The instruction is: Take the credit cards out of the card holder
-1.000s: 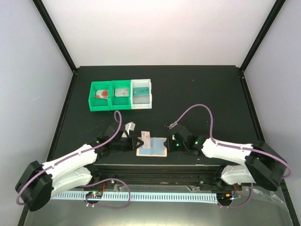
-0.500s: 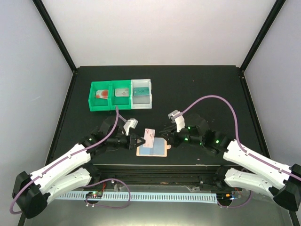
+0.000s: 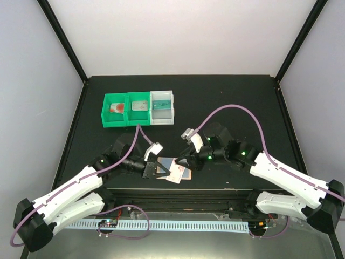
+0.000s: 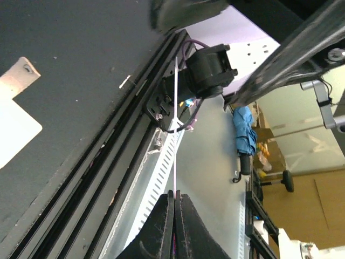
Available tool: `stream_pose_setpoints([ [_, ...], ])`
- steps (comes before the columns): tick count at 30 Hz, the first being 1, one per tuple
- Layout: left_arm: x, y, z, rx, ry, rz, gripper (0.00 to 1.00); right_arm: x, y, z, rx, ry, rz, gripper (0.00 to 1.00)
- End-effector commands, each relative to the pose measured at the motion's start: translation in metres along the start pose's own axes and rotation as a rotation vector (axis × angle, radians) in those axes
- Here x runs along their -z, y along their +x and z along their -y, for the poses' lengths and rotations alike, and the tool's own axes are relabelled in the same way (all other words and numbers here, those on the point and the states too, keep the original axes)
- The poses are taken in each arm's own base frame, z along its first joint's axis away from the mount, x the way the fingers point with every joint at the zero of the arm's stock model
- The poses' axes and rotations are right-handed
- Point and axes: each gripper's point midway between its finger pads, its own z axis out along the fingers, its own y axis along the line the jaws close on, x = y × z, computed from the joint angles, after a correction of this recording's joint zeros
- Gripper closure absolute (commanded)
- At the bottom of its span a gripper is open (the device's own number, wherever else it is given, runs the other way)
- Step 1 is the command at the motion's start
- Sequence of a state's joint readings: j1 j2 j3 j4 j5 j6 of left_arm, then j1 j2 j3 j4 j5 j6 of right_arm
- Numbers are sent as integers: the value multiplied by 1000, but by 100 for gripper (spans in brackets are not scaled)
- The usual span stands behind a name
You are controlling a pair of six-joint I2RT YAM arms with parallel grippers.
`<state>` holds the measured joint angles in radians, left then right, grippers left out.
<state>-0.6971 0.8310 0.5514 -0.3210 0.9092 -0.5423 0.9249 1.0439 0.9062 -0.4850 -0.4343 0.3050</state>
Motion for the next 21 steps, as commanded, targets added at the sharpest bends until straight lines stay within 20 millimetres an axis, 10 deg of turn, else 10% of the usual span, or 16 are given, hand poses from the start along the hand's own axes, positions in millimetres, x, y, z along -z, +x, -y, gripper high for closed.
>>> stream_pose_setpoints([
  [1, 1, 3, 19, -89, 88, -11, 98, -5, 4, -13, 24, -86, -60, 56],
  [10, 0, 2, 13, -121, 65, -3, 98, -7, 3, -35, -11, -287, -54, 98],
  [14, 7, -11, 0, -113, -64, 63, 96, 1, -3, -43, -33, -356, 3, 99],
  [21, 49, -47, -11, -25, -232, 366, 62, -4, -16, -41, -112, -358, 29, 99],
])
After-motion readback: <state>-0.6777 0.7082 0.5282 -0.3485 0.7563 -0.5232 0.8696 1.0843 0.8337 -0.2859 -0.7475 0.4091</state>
